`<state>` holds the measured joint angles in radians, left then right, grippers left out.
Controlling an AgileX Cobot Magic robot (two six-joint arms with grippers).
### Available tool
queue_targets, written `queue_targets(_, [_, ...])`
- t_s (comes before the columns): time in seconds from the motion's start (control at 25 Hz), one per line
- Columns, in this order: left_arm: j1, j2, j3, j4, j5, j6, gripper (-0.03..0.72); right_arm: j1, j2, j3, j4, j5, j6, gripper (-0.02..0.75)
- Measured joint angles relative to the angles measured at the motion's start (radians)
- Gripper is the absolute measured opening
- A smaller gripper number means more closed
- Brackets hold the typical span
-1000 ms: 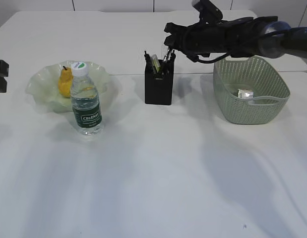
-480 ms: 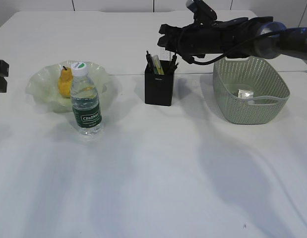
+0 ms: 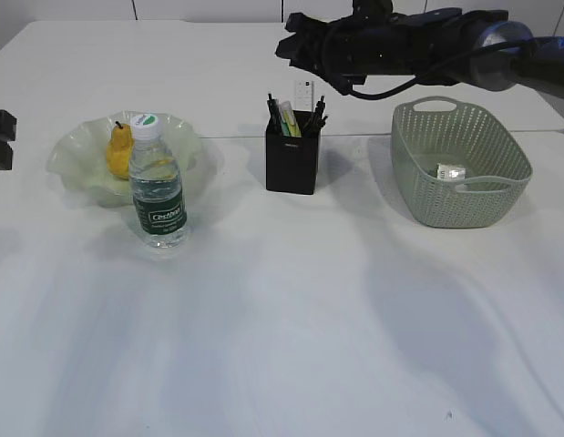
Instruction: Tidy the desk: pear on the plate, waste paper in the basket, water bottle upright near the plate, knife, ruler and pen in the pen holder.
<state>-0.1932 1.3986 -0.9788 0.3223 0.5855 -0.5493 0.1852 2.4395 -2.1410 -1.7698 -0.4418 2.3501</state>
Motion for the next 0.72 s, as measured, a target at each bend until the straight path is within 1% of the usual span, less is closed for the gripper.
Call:
queue_targets(0.08, [0.000, 0.000, 0.000, 0.000, 0.000, 0.000, 0.493, 0.000, -0.004, -0.021, -0.018, -0.016, 0.031, 0.234])
queue_targets(0.16, [0.000, 0.000, 0.000, 0.000, 0.002, 0.000, 0.493, -0.004, -0.016, -0.023, -0.060, -0.023, 0.078, 0.237])
queue_targets(0.2, [0.000, 0.000, 0.000, 0.000, 0.005, 0.002, 0.512, -0.004, -0.024, -0.023, -0.070, -0.027, 0.103, 0.238])
queue_targets(0.24, [0.000, 0.000, 0.000, 0.000, 0.009, 0.002, 0.508, -0.008, -0.034, -0.023, -0.078, -0.031, 0.127, 0.239])
queue_targets(0.4, [0.000, -0.016, 0.002, 0.000, 0.038, 0.002, 0.495, -0.027, -0.078, -0.024, -0.080, -0.064, 0.158, 0.239])
queue_targets(0.56, [0.000, -0.081, 0.002, 0.000, 0.042, 0.002, 0.494, -0.062, -0.106, -0.024, -0.080, -0.118, 0.169, 0.239])
queue_targets(0.72, [0.000, -0.156, 0.002, 0.033, 0.072, 0.002, 0.493, -0.088, -0.130, -0.024, -0.080, -0.158, 0.198, 0.239])
